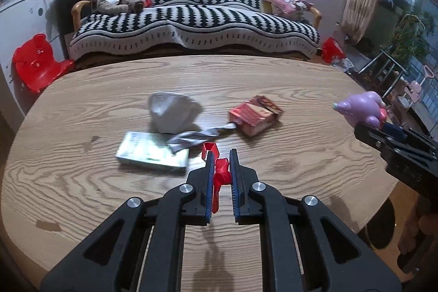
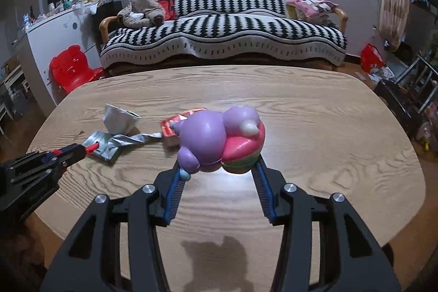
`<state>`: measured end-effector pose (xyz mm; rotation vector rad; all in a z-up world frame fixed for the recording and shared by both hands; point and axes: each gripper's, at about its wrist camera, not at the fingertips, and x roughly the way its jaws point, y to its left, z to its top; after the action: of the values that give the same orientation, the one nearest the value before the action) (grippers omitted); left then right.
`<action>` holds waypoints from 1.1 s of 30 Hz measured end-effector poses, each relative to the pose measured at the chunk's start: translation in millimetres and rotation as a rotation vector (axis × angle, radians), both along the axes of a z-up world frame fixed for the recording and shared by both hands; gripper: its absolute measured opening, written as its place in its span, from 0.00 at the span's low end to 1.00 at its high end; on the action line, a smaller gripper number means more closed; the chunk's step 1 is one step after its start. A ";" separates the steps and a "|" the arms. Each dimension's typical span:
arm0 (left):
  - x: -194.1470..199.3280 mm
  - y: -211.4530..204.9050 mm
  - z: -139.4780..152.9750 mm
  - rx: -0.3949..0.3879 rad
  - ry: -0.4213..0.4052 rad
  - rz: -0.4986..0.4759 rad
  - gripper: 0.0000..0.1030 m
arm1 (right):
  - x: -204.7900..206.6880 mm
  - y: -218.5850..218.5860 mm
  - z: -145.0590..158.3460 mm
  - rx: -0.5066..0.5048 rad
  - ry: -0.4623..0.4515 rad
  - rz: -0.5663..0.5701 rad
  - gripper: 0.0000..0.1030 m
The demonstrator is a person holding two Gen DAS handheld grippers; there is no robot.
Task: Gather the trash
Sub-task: 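Carry the red ribbon and purple toy over the black bin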
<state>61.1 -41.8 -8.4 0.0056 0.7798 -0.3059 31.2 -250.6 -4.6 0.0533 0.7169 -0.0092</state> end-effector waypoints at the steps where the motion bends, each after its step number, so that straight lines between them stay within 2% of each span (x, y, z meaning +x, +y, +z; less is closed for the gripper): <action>1: -1.6 -6.1 -0.4 -0.001 -0.001 -0.008 0.10 | -9.0 -11.1 2.2 0.005 -0.001 -0.013 0.46; 12: -24.1 -94.0 -6.9 -0.039 -0.003 -0.174 0.10 | -79.5 -110.8 13.7 -0.026 -0.007 -0.175 0.46; 24: -58.1 -199.6 -14.5 -0.069 -0.007 -0.367 0.10 | -155.5 -224.4 0.3 0.004 0.015 -0.382 0.46; 33: -92.7 -287.2 -34.4 -0.059 0.032 -0.492 0.10 | -214.6 -290.9 -21.7 0.018 0.048 -0.499 0.46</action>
<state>-31.6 -328.9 -42.8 0.1388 0.7949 -0.7973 -183.4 -541.5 -26.3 0.2486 0.7369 -0.4831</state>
